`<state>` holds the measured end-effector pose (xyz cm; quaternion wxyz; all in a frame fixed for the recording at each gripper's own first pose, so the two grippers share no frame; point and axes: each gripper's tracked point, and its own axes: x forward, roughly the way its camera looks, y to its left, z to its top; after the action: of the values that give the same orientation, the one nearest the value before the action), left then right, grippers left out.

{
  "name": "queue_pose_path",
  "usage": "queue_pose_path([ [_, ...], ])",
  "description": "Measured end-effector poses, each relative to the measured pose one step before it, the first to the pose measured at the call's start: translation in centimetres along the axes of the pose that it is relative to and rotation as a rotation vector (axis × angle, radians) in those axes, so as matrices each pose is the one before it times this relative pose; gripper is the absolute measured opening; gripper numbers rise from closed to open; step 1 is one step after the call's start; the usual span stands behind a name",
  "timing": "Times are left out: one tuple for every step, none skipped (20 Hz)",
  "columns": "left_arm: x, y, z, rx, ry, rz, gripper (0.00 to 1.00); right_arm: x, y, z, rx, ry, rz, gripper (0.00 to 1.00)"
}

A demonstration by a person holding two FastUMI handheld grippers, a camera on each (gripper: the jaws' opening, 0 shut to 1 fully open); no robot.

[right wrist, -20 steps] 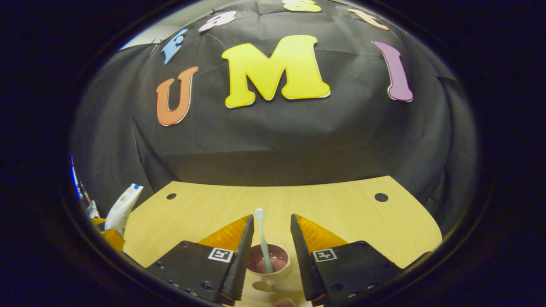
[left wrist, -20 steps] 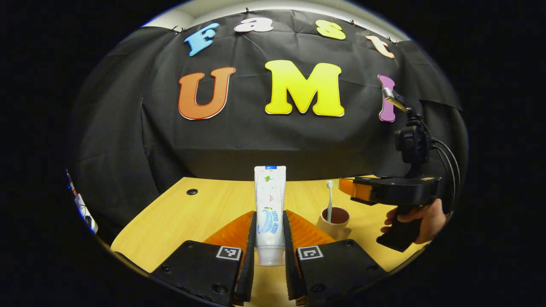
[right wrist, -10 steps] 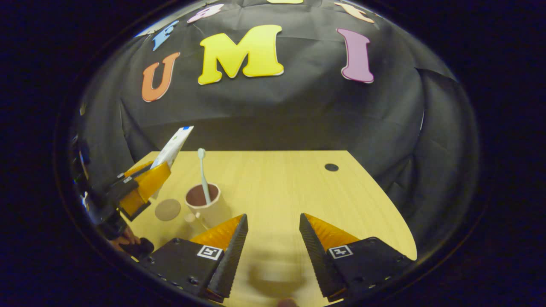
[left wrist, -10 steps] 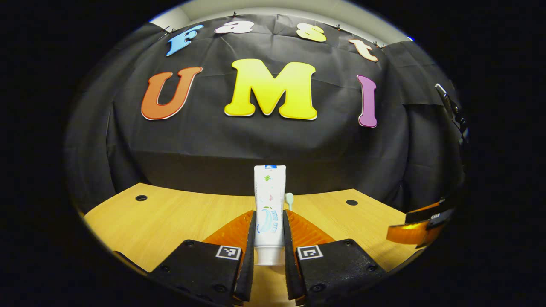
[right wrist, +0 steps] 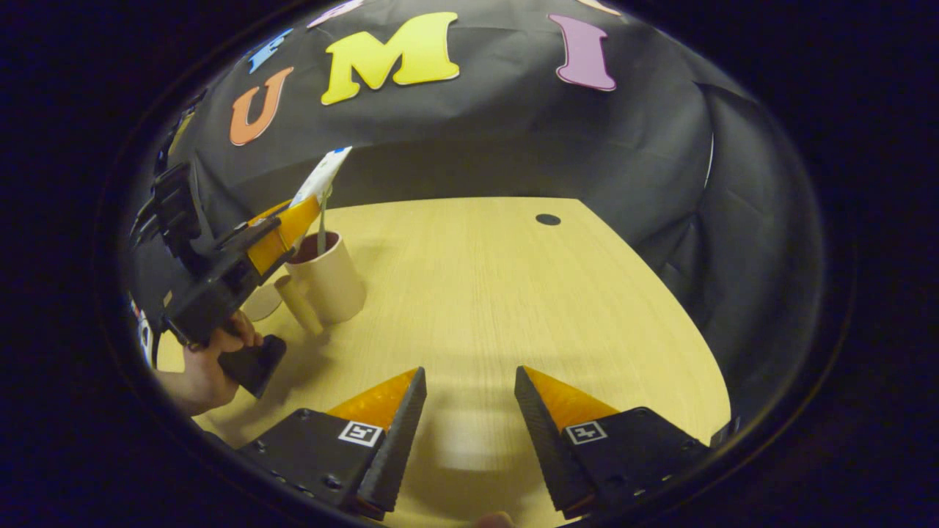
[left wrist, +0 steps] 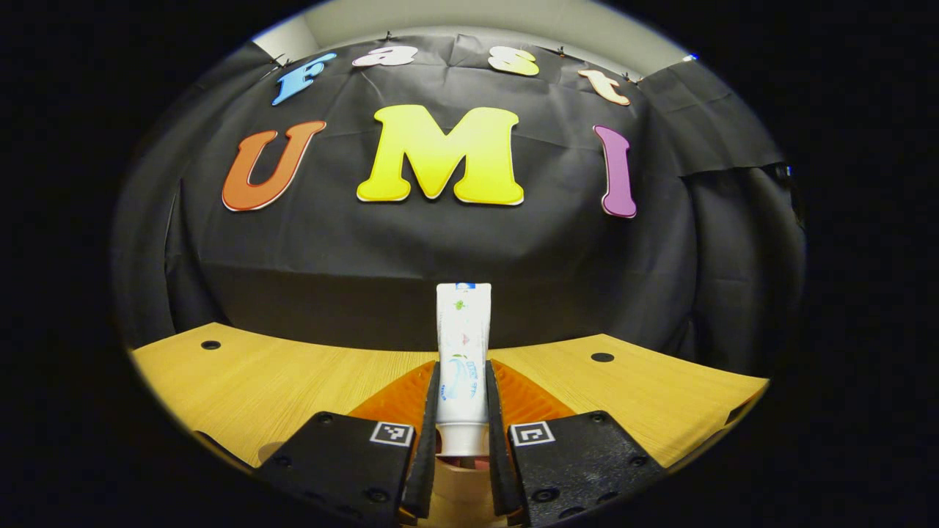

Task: Put the toothbrush and toothpaste on the desktop into the cup, then pick up the cup and place it on the coaster on the desktop.

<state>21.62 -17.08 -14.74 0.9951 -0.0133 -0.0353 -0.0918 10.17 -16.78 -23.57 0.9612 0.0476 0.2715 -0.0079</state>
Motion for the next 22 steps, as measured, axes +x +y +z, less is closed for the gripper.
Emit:
queue_pose_path([
  [0.19, -0.035, -0.073, 0.00509, -0.00739, 0.00215, 0.34, 0.086, 0.002, -0.356, 0.00493, 0.00566, -0.00057, 0.75],
  [0.019, -0.067, -0.239, 0.00754, -0.00631, 0.00305, 0.34, 0.11, -0.019, -0.373, 0.0045, 0.00881, 0.00113, 0.75],
  [0.047, -0.093, 0.051, 0.01188, -0.02026, 0.00356, 0.34, -0.013, 0.118, -0.359, 0.00295, 0.00706, 0.00194, 0.75],
  [0.178, -0.059, -0.061, 0.01556, -0.0102, 0.00378, 0.34, -0.078, 0.068, -0.189, 0.00288, 0.00537, 0.00223, 0.75],
  [0.029, 0.059, -0.145, 0.0146, -0.01264, 0.00347, 0.34, -0.079, 0.088, -0.226, -0.00033, 0.00138, 0.00156, 0.72],
  [0.008, -0.092, -0.323, 0.00512, -0.00558, -0.00032, 0.35, -0.072, 0.062, -0.096, -0.00347, -0.00104, 0.00129, 0.72],
  [-0.161, -0.115, -0.382, 0.00725, -0.00225, 0.00014, 0.35, -0.019, 0.017, -0.031, -0.00336, -0.00074, -0.00015, 0.72],
  [0.033, 0.007, -0.385, 0.00676, 0.00589, 0.00253, 0.36, -0.087, 0.05, -0.024, 0.00039, 0.00025, 0.00141, 0.72],
  [-0.06, 0.174, -0.406, 0.00509, -0.00032, 0.00767, 0.37, 0.0, 0.086, -0.136, 0.00288, 0.00155, 0.00167, 0.72],
  [-0.037, 0.191, -0.378, -0.0048, 0.0097, 0.00332, 0.37, -0.058, 0.101, -0.088, 0.00377, 0.00027, 0.00142, 0.75],
  [0.113, 0.119, -0.524, -0.00351, 0.01152, 0.00701, 0.37, 0.0, 0.089, -0.13, 0.00335, 0.00189, 0.0021, 0.72],
  [-0.28, 0.137, -0.524, -0.00432, 0.01666, 0.00719, 0.38, -0.024, 0.111, -0.144, 0.00241, 0.00205, 0.00113, 0.72],
  [-0.155, 0.021, 0.227, -0.00294, -0.00483, 0.0004, 0.4, -0.015, 0.045, -0.153, 0.00035, 0.00024, -0.00038, 0.72],
  [-0.141, -0.059, 0.185, -0.00404, -0.00279, -0.00046, 0.41, -0.046, 0.066, -0.05, -0.00139, -0.00086, -0.0012, 0.72],
  [-0.127, -0.088, -0.118, -0.00103, 0.00518, -0.00582, 0.45, 0.042, 0.141, -0.132, -0.00146, -0.00039, -0.00227, 0.72],
  [-0.245, -0.173, 0.005, -0.00043, 0.00898, -0.00523, 0.45, -0.053, 0.046, 0.065, 0.00065, -0.00252, -0.0036, 0.75],
  [-0.206, -0.117, -0.303, -0.00024, 0.01913, -0.0079, 0.49, -0.092, 0.158, 0.18, 0.00305, -0.00374, 0.00216, 0.73],
  [-0.279, -0.16, -0.248, -0.002, 0.02137, -0.00851, 0.53, -0.098, 0.231, 0.317, 0.00094, -0.00795, 0.00004, 0.76],
  [-0.477, -0.086, -0.158, -0.00383, 0.0189, -0.00507, 0.59, -0.16, 0.193, 0.257, -0.00066, -0.00921, -0.0003, 0.76],
  [-0.473, 0.052, 0.213, -0.00572, 0.00927, -0.00406, 0.61, -0.209, 0.159, 0.399, -0.00238, -0.00943, -0.00297, 0.76],
  [-0.482, 0.185, 0.284, -0.00643, 0.0059, -0.00115, 0.67, -0.059, 0.247, 0.449, -0.00225, -0.00938, 0.00081, 0.78],
  [-0.534, 0.195, 0.466, -0.00712, 0.00255, 0.00212, 0.73, -0.307, 0.275, 0.469, -0.00467, -0.01018, -0.00122, 0.8],
])
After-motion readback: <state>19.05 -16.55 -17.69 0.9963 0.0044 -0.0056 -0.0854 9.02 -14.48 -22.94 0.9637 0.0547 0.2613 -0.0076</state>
